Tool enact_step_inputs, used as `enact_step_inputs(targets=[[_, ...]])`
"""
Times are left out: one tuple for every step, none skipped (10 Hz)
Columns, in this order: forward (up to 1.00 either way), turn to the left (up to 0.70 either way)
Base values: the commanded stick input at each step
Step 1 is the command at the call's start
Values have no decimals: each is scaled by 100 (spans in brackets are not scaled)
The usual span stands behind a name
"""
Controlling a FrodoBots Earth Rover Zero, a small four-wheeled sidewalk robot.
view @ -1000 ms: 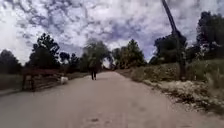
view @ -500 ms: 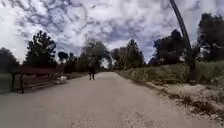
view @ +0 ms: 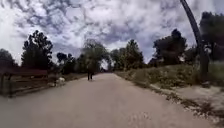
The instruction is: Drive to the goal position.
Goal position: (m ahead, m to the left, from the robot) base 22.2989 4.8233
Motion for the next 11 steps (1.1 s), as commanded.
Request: enact_step_inputs(targets=[[85, 0], [85, 0], [85, 0], [85, 0], [85, 0], [85, 0], [85, 0], [85, 0], [85, 0], [85, 0], [85, 0]])
